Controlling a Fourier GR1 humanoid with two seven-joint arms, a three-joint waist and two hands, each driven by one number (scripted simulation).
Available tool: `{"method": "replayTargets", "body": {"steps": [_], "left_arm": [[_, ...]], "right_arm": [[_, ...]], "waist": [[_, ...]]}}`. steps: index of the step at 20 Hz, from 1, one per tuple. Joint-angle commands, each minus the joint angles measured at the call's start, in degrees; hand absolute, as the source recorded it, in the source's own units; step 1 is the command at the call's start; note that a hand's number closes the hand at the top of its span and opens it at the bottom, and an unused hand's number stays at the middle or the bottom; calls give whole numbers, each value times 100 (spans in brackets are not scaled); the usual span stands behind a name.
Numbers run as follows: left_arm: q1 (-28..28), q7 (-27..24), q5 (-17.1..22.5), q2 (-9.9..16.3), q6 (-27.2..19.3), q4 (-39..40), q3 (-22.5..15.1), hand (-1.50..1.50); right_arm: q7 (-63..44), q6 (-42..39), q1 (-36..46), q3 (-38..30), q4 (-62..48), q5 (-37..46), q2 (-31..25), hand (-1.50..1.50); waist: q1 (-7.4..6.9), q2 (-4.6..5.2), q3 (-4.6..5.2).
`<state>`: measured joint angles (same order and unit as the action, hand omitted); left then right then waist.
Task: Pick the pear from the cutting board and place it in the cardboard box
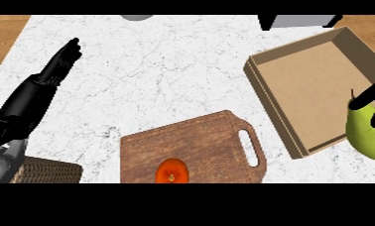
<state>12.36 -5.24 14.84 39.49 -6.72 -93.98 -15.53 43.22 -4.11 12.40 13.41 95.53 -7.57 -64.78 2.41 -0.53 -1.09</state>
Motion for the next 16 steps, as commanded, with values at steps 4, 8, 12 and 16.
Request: {"method": "replayTargets", "body": {"steps": [4,8,12,16], "left_arm": [[362,35,-92,-483,202,511,-266,0],[438,137,-74,-588,187,360,-365,0],[433,-5,-178,-599,280,464,-387,0],[645,32,-182,-658,287,607,-331,0]], "right_arm": [[-246,-323,896,18,-990,791,-82,150],[29,-642,984,525,-1734,1685,-267,150],[328,-1208,1784,713,-2630,2132,-114,150],[698,-1148,2063,1102,-3278,3066,-126,150]], "waist": [[-362,118,113],[-507,160,109],[-614,162,109],[-612,178,106]]}}
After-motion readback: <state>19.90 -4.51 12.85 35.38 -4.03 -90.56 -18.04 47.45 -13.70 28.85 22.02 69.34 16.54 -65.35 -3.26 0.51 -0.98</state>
